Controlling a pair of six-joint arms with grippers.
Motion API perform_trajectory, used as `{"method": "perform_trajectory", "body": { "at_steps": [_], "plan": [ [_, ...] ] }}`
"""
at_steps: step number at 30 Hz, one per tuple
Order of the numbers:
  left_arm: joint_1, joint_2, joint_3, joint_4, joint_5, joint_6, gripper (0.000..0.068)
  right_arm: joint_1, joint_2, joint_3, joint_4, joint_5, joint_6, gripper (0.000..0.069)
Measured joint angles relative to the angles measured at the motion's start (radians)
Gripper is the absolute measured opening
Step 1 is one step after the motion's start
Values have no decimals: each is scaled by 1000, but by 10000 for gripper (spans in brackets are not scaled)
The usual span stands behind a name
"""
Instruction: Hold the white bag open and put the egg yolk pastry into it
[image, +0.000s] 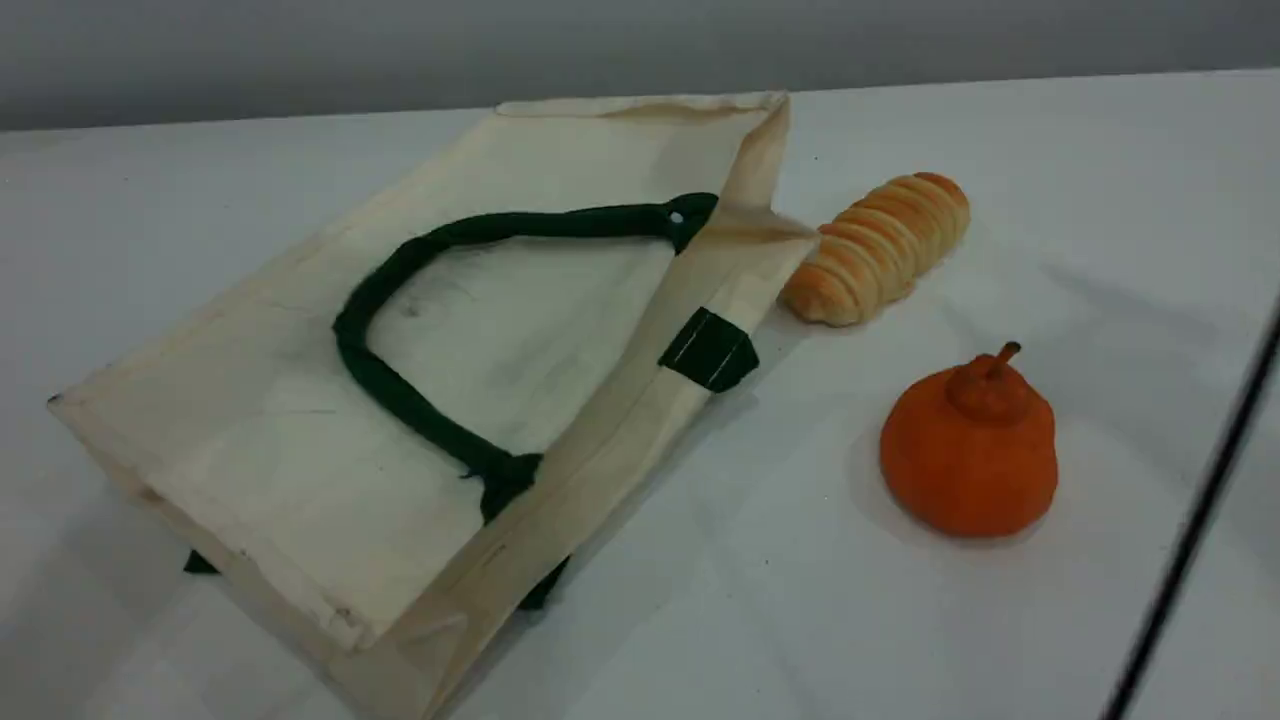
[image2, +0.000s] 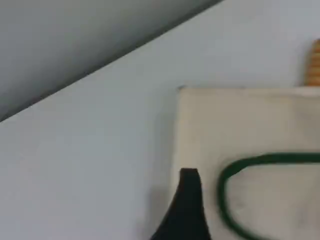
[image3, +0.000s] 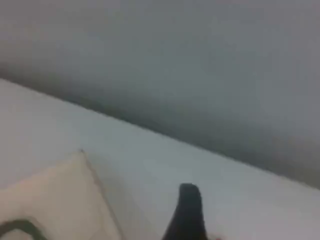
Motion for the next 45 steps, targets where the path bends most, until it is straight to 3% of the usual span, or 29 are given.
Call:
{"method": "perform_trajectory", "body": {
  "at_steps": [5,18,27,36,45],
  "plan": [
    [0,-107,0,112,88,-62,589,0,-168,-1,-3,89,0,566],
    [0,-416,35,104,82,-146,589,0,-587,-1,-4,318,56,566],
    [0,-746,337,118,84,-144,589,0,-811,1,-8,504,110,566],
    [0,-1129,630,116,84,-144,589,0,-898,14,-10,638,184,565],
    [0,-1282,835,100,83,-146,589,0,-949,240,-59,635,214,565]
  ]
}}
